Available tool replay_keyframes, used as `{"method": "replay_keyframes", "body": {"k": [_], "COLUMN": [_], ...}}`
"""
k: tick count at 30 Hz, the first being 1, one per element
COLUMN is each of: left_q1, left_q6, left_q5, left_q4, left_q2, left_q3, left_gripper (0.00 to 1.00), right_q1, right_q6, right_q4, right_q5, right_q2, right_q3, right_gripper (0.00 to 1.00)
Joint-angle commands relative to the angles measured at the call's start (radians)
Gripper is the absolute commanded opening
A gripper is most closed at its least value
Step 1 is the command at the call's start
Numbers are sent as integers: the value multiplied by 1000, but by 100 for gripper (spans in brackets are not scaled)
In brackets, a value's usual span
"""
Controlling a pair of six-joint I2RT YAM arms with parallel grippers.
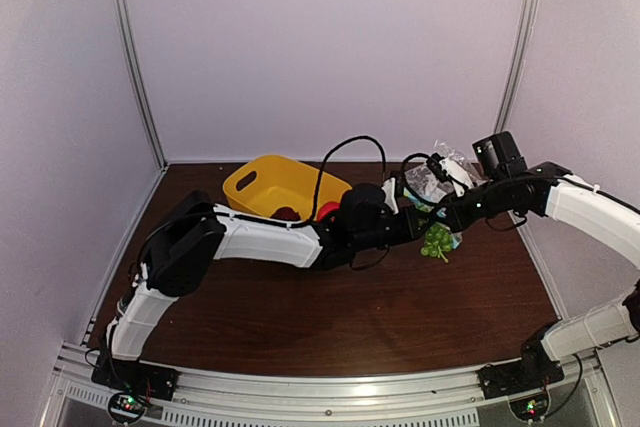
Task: Place the food in the zip-top bag and seal the zipper
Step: Place the fake fruit in the zipper food storage bag.
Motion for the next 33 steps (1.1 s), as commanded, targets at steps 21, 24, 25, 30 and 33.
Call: {"method": "replay_keyframes", "body": {"k": [21,24,25,30,33], "left_q1": [-26,1,10,36,36], "left_q6": [288,307,309,308,296], "left_q5": [120,194,215,227,192], "left_q4": [96,87,89,103,85], "left_q2": [-179,-127,-107,-33,-18], "left_q3": [-101,-56,-39,11,40], "left_gripper": [0,0,0,0,0], "right_q1": [-82,-83,-84,-84,-84], "right_q6": [-75,-99,-119,-148,-177], "right_q4": [-94,-126,-144,-185,-217], "right_q5": [-131,-188,-225,-414,-461], "right_q2": [5,5,6,1,11], "right_q3": [41,56,63,67,66], "right_gripper": [0,0,0,0,0]}}
